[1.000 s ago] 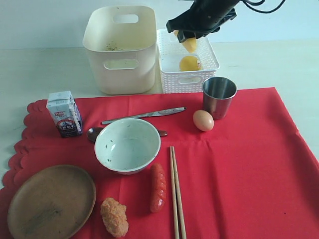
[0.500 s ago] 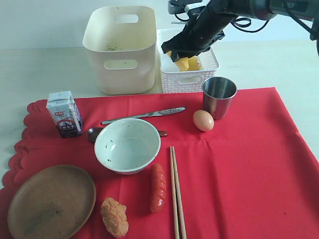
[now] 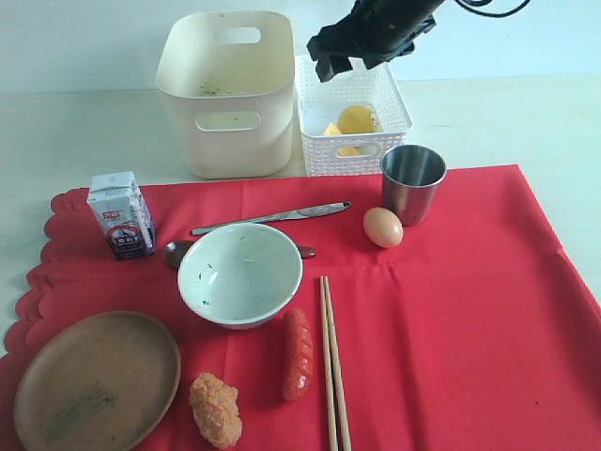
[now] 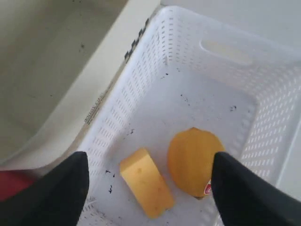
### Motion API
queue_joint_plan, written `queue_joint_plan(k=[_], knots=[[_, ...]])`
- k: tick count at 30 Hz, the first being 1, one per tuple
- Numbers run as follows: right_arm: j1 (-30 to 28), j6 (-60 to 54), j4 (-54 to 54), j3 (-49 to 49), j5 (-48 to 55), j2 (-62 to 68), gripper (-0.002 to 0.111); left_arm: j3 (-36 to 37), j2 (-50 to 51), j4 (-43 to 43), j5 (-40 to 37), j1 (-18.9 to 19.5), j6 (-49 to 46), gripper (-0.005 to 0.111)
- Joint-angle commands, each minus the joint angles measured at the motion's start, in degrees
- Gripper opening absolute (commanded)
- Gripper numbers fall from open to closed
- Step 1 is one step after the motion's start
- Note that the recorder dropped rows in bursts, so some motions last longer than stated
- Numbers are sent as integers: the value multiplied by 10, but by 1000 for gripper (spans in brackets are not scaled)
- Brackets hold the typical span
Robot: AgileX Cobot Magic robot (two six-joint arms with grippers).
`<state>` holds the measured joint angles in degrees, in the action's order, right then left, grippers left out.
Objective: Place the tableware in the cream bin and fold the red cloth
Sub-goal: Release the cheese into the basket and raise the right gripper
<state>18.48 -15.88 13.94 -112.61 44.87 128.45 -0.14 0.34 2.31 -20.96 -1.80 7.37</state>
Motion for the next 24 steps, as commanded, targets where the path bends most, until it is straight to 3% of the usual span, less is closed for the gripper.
queue_joint_plan(k=[1, 11, 20, 24], knots=[[-1, -4, -15, -5, 43, -44, 68, 1, -3, 1, 7, 1, -1, 0], [-1, 70, -85, -5, 157, -117, 27, 1, -3, 1, 7, 1, -1, 0], [-1, 86, -87, -4, 201, -163, 8, 1, -3, 1, 7, 1, -1, 0], [-1, 95, -97, -4, 213, -187, 6, 1, -3, 1, 7, 1, -1, 0]])
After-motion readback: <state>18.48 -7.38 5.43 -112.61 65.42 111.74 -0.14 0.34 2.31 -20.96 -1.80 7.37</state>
